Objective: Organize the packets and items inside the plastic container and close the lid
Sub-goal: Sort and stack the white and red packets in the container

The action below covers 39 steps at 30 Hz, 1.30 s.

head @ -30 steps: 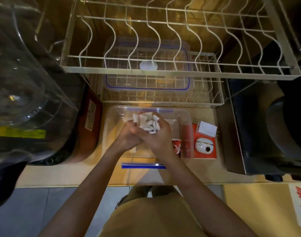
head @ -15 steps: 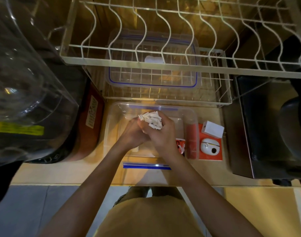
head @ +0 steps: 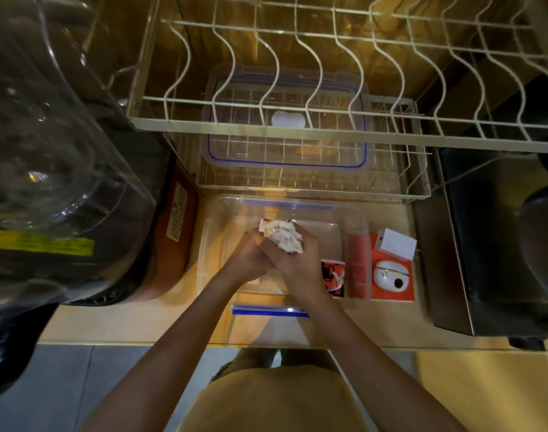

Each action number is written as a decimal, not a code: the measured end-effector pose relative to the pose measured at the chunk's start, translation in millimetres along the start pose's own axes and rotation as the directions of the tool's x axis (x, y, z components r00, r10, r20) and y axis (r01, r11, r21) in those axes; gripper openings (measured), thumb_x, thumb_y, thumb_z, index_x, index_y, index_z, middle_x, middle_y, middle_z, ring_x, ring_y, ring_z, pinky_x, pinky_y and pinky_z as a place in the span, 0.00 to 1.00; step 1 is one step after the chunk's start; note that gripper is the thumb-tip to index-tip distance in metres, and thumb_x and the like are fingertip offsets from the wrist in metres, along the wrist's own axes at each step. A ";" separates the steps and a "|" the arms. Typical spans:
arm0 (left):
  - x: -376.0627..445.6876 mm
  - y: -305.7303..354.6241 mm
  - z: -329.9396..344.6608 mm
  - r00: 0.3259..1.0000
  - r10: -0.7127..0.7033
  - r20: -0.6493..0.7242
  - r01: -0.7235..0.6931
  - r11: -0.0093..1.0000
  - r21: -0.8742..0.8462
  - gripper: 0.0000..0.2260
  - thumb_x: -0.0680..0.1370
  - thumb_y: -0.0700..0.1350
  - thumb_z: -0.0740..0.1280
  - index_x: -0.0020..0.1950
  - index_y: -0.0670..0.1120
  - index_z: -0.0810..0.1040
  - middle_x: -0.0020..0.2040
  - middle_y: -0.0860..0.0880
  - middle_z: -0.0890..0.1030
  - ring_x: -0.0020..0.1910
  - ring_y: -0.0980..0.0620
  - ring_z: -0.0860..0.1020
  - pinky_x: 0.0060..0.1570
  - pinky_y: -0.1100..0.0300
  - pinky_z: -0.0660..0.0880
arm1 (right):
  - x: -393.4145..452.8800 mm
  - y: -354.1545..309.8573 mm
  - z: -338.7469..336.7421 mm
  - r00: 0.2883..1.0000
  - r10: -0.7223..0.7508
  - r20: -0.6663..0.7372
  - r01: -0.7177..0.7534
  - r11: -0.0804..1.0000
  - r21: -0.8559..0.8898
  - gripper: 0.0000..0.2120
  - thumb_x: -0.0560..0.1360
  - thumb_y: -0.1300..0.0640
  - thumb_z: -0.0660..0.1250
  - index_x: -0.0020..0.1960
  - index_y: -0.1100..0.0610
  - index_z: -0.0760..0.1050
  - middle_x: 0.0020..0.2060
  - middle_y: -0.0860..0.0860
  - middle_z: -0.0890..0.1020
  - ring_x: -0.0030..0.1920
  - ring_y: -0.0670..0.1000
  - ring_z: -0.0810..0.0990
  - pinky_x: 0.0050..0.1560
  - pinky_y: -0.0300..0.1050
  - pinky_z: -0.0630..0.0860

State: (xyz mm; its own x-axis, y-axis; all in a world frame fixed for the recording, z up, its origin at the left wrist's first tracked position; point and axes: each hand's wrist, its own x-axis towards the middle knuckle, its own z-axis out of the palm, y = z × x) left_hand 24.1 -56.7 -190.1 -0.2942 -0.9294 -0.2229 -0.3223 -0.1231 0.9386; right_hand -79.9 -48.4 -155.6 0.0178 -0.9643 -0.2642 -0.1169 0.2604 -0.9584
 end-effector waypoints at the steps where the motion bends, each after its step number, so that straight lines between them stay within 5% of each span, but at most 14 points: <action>1: 0.1 2.9 -0.3 1.000 -0.006 0.002 0.006 1.000 -0.015 0.11 0.67 0.49 0.70 0.47 0.58 0.75 0.45 0.56 0.78 0.47 0.67 0.78 0.50 0.73 0.75 | 0.2 -1.9 -0.6 1.000 -0.011 -0.011 0.011 1.000 0.000 0.16 0.69 0.67 0.72 0.38 0.45 0.75 0.31 0.42 0.81 0.36 0.37 0.80 0.41 0.33 0.76; 4: 5.8 -5.8 6.4 1.000 0.011 -0.013 -0.012 1.000 -0.011 0.15 0.69 0.41 0.72 0.55 0.46 0.77 0.50 0.49 0.81 0.52 0.58 0.79 0.54 0.63 0.75 | 1.3 -5.0 0.3 0.996 -0.010 -0.083 0.015 0.998 0.064 0.15 0.69 0.69 0.71 0.38 0.48 0.76 0.32 0.43 0.81 0.35 0.38 0.80 0.42 0.35 0.77; 7: 6.8 2.0 13.5 0.997 -0.075 -0.002 0.071 0.957 -0.280 0.15 0.75 0.45 0.66 0.60 0.43 0.71 0.50 0.59 0.80 0.53 0.60 0.78 0.54 0.69 0.74 | 1.9 -11.0 5.3 0.989 0.017 -0.144 0.004 0.989 0.146 0.11 0.69 0.68 0.71 0.42 0.52 0.77 0.36 0.45 0.80 0.36 0.35 0.80 0.45 0.33 0.76; 11: 8.7 -2.4 10.8 0.989 -0.096 0.111 0.127 0.939 -0.320 0.14 0.66 0.53 0.74 0.50 0.60 0.79 0.45 0.64 0.82 0.47 0.70 0.78 0.50 0.72 0.74 | 5.1 -15.7 -0.2 0.994 -0.072 -0.084 0.074 0.997 0.019 0.15 0.66 0.69 0.73 0.42 0.50 0.75 0.35 0.43 0.79 0.37 0.33 0.78 0.41 0.25 0.73; 14: 11.2 -12.3 7.4 0.979 -0.122 0.161 0.176 0.907 -0.382 0.25 0.54 0.60 0.78 0.47 0.57 0.77 0.41 0.61 0.82 0.42 0.69 0.80 0.47 0.70 0.76 | 8.1 -12.2 -7.8 0.994 -0.108 -0.011 0.107 0.991 -0.078 0.17 0.65 0.68 0.73 0.38 0.47 0.74 0.33 0.41 0.79 0.36 0.34 0.79 0.39 0.26 0.73; 17: 13.4 -17.8 9.0 0.986 -0.115 0.122 0.154 0.913 -0.378 0.09 0.67 0.39 0.73 0.39 0.54 0.83 0.35 0.59 0.85 0.38 0.65 0.81 0.39 0.72 0.76 | 5.0 -4.7 -5.5 0.993 -0.106 0.044 0.110 0.988 -0.112 0.15 0.67 0.70 0.72 0.43 0.52 0.76 0.34 0.40 0.79 0.36 0.33 0.79 0.40 0.25 0.73; 19: 14.3 -21.2 9.0 0.983 -0.168 0.071 0.182 0.911 -0.371 0.15 0.71 0.30 0.65 0.38 0.51 0.81 0.32 0.57 0.85 0.34 0.64 0.81 0.36 0.72 0.76 | 2.6 -1.3 -3.9 0.996 -0.088 0.016 0.088 0.993 -0.076 0.15 0.67 0.71 0.71 0.44 0.52 0.77 0.35 0.40 0.80 0.38 0.35 0.80 0.42 0.28 0.74; 22: 14.2 -16.2 10.1 0.988 -0.151 0.025 0.150 0.931 -0.333 0.04 0.72 0.40 0.68 0.39 0.46 0.82 0.33 0.51 0.85 0.34 0.60 0.82 0.34 0.69 0.78 | 3.3 -1.4 -6.2 0.996 -0.073 -0.043 0.073 0.997 0.003 0.21 0.66 0.73 0.71 0.39 0.46 0.75 0.29 0.37 0.81 0.36 0.33 0.80 0.40 0.25 0.73; 26: 13.0 -2.1 9.9 0.959 -0.256 0.123 0.282 0.909 -0.307 0.13 0.80 0.33 0.50 0.52 0.39 0.74 0.31 0.49 0.84 0.31 0.59 0.82 0.31 0.69 0.78 | 1.2 4.9 -7.4 0.998 -0.025 -0.049 0.025 1.000 0.011 0.17 0.65 0.69 0.70 0.38 0.46 0.76 0.30 0.39 0.82 0.36 0.36 0.80 0.40 0.30 0.75; 29: 11.9 16.3 7.1 0.920 -0.355 0.164 0.372 0.924 -0.085 0.18 0.75 0.32 0.63 0.65 0.35 0.68 0.55 0.40 0.81 0.53 0.50 0.81 0.45 0.68 0.74 | 3.2 -2.6 -9.8 0.990 0.111 -0.083 -0.106 0.992 0.071 0.12 0.67 0.71 0.70 0.39 0.54 0.77 0.32 0.46 0.80 0.34 0.40 0.81 0.41 0.40 0.78; 31: 12.0 17.6 7.9 0.959 -0.270 0.090 0.256 0.956 0.145 0.25 0.71 0.36 0.71 0.67 0.40 0.69 0.62 0.39 0.78 0.61 0.43 0.77 0.50 0.65 0.72 | 4.9 -8.0 -12.0 0.964 0.238 -0.121 -0.208 0.953 0.220 0.09 0.68 0.68 0.72 0.39 0.55 0.76 0.32 0.47 0.81 0.33 0.40 0.81 0.37 0.35 0.79; 35: 2.5 10.5 8.0 0.997 0.077 0.018 -0.079 0.961 0.263 0.29 0.67 0.53 0.66 0.68 0.48 0.70 0.55 0.45 0.83 0.53 0.51 0.81 0.51 0.59 0.77 | 4.8 -12.2 -20.5 0.908 0.418 0.000 -0.366 0.796 0.482 0.08 0.68 0.63 0.73 0.46 0.59 0.80 0.43 0.55 0.83 0.43 0.46 0.83 0.45 0.38 0.77; 37: -1.9 10.5 1.7 0.996 0.072 0.046 -0.084 0.930 0.357 0.24 0.67 0.50 0.67 0.61 0.43 0.76 0.50 0.43 0.85 0.48 0.48 0.83 0.47 0.55 0.78 | 1.0 -17.9 -33.2 0.939 0.337 0.069 -0.333 0.842 0.425 0.07 0.69 0.64 0.71 0.47 0.58 0.79 0.42 0.52 0.82 0.46 0.47 0.82 0.50 0.40 0.77; 39: -4.0 12.2 -7.2 0.996 0.045 0.074 -0.076 0.860 0.505 0.15 0.69 0.43 0.70 0.54 0.39 0.78 0.46 0.40 0.84 0.45 0.42 0.82 0.43 0.54 0.77 | -0.8 -22.4 -52.2 0.990 0.136 0.029 -0.139 0.956 0.259 0.13 0.69 0.64 0.72 0.52 0.55 0.77 0.44 0.49 0.82 0.46 0.43 0.82 0.48 0.37 0.79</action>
State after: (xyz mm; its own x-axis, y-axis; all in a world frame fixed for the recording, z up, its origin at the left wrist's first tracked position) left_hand 27.9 -57.0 -175.9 -0.3739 -0.9059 -0.1989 -0.7091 0.1410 0.6909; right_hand -129.1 -55.9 -128.2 0.0308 -0.9181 -0.3951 0.1426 0.3953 -0.9074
